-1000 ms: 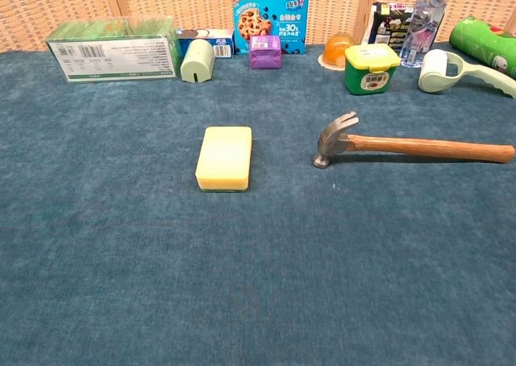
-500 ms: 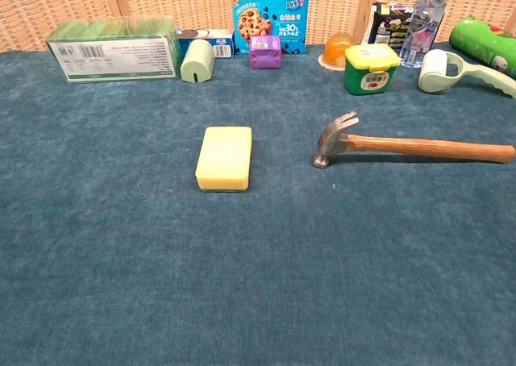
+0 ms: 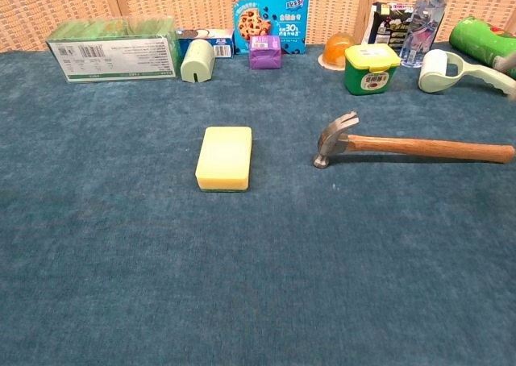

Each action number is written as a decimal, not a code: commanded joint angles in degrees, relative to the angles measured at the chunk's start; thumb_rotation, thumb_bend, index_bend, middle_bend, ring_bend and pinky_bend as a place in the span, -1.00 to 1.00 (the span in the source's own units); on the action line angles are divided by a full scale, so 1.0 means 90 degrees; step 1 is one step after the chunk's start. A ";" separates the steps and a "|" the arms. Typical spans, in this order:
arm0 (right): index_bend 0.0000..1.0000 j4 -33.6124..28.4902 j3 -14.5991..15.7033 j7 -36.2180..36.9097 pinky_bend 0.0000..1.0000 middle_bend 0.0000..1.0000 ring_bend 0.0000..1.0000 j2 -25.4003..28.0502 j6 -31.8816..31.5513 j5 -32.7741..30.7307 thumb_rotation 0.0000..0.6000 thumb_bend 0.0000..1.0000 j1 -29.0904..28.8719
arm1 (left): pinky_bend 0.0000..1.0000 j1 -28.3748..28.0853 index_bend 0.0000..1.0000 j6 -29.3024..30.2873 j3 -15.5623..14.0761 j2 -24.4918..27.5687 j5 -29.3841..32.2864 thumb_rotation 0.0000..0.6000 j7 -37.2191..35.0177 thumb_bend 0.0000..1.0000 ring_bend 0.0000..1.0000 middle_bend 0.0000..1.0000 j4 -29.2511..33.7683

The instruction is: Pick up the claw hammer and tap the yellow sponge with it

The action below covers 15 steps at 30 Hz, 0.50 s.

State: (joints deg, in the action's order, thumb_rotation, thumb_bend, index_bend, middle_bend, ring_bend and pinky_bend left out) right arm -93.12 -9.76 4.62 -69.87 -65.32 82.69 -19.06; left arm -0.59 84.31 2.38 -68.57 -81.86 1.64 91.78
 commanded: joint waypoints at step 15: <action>-0.58 0.1097 -0.0407 -0.1800 -0.43 -0.35 -0.46 -0.1510 0.1784 -0.1978 1.00 -0.32 -0.1708 | -0.81 -0.0205 -0.70 -0.0562 0.0142 -0.0076 0.0508 1.00 -0.0465 -0.60 -0.85 -0.68 -0.0579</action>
State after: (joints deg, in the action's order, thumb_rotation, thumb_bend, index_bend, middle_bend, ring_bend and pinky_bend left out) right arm -84.79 -13.40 -10.72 -82.09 -50.53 66.13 -33.25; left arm -2.35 79.45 3.59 -69.24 -77.47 -2.29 86.82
